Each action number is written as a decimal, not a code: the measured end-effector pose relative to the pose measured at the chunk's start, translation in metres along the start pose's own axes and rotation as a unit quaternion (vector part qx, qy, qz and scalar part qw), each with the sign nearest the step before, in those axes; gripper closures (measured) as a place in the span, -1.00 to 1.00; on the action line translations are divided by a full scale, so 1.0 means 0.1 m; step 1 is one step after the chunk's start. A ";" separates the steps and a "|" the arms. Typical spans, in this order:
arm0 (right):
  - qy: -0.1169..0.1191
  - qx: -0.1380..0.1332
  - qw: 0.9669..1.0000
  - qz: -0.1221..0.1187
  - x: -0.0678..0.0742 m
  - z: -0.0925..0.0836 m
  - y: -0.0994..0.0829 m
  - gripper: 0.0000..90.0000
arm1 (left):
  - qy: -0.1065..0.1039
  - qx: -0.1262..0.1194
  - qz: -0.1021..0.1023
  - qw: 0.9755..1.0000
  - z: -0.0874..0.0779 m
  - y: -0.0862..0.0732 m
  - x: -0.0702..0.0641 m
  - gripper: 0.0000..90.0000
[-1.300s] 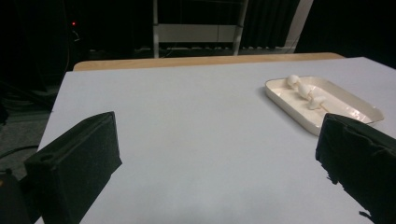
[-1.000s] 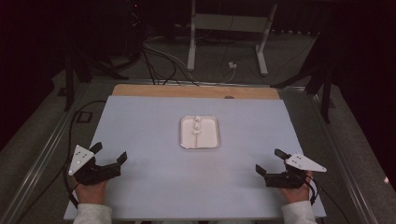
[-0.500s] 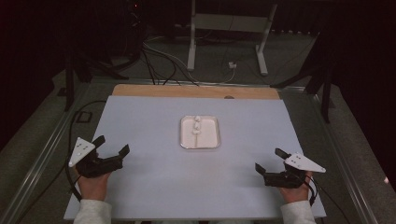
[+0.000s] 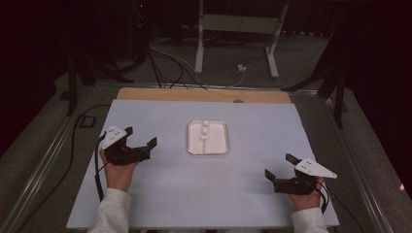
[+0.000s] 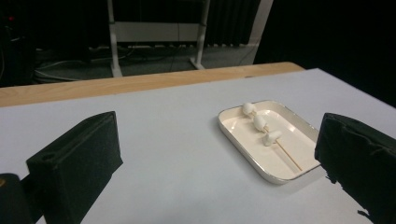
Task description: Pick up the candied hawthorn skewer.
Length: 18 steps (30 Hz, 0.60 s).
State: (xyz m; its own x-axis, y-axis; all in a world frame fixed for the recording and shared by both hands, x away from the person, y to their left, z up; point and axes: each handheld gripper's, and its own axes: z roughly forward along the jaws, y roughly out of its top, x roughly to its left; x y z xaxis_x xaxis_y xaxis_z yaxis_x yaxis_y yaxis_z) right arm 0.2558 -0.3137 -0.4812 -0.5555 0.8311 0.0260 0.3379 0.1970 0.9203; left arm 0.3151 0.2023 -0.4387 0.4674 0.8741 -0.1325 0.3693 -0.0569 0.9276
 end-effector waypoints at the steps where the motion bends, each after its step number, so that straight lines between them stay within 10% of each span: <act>1: 0.000 -0.001 1.000 0.002 0.00 0.00 0.00 -1.00 | 0.000 0.000 0.000 1.000 0.00 0.00 0.00 -0.97; 18: -0.004 0.001 1.000 0.001 0.01 0.04 0.02 -1.00 | -0.037 0.072 0.005 0.997 0.79 0.05 -0.31 -0.97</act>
State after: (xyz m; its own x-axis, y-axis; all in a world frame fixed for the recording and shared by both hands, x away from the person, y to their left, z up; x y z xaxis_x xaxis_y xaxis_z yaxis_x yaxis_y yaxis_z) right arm 0.2587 -0.3106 -0.4808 -0.5486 0.8357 0.0241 0.3406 0.1971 0.9193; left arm 0.3658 0.1373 -0.4576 0.5279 0.8351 -0.1547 0.4741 -0.1386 0.8695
